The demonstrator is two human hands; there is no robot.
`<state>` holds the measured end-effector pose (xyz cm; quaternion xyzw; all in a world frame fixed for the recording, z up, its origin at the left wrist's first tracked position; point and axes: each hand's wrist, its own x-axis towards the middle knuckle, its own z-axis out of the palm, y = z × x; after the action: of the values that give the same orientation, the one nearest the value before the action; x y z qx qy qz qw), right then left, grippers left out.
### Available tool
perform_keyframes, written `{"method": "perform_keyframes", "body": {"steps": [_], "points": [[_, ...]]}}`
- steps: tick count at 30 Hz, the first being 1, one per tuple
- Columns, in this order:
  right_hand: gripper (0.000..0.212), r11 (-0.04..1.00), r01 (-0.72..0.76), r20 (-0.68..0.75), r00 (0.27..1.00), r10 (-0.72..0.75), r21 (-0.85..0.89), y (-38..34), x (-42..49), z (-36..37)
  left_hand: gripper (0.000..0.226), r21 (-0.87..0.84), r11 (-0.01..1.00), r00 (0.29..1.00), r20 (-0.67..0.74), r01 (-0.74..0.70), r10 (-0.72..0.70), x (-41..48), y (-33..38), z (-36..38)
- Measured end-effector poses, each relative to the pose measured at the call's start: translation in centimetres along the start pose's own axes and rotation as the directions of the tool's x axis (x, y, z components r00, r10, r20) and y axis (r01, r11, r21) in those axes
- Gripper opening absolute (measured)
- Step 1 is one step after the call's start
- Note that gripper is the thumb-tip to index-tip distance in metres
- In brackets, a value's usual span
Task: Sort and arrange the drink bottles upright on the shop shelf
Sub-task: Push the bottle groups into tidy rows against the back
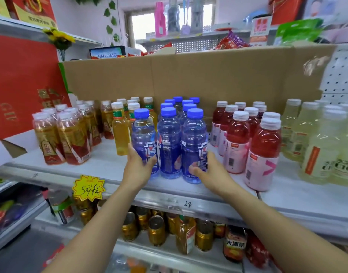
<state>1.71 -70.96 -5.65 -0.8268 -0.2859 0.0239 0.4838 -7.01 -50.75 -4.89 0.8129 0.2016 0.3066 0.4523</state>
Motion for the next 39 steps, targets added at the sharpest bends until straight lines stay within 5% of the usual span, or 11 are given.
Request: {"method": "perform_keyframes", "body": {"steps": [4, 10, 15, 25, 39], "points": [[0.051, 0.984, 0.106, 0.053, 0.994, -0.099, -0.144, 0.2, -2.6, -1.3, 0.08, 0.168, 0.986, 1.0, -0.021, 0.013, -0.01, -4.0, 0.6, 1.0], [0.043, 0.898, 0.229, -0.111, 0.951, -0.289, -0.375, 1.7, -10.0, -6.4, 0.05, 0.176, 0.941, 0.95, 0.177, -0.29, 0.259, -13.3, 3.7, 5.2], [0.028, 0.881, 0.188, -0.178, 0.941, -0.289, -0.433, 5.0, -15.7, -13.9, 0.03, 0.105, 0.898, 0.887, 0.242, -0.427, 0.393, -17.9, 8.4, 11.0], [0.033, 0.736, -0.013, -0.265, 0.937, -0.227, -0.677, 13.4, -24.7, -35.5, 0.022, -0.175, 0.837, 0.765, 0.342, -0.518, 0.545, -25.9, 23.1, 30.0], [0.021, 0.88, -0.186, -0.507, 0.859, -0.07, -0.438, 26.8, -27.0, -59.9, 0.009, -0.364, 0.846, 0.635, 0.559, -0.39, 0.533, -26.9, 37.6, 51.3]]}}
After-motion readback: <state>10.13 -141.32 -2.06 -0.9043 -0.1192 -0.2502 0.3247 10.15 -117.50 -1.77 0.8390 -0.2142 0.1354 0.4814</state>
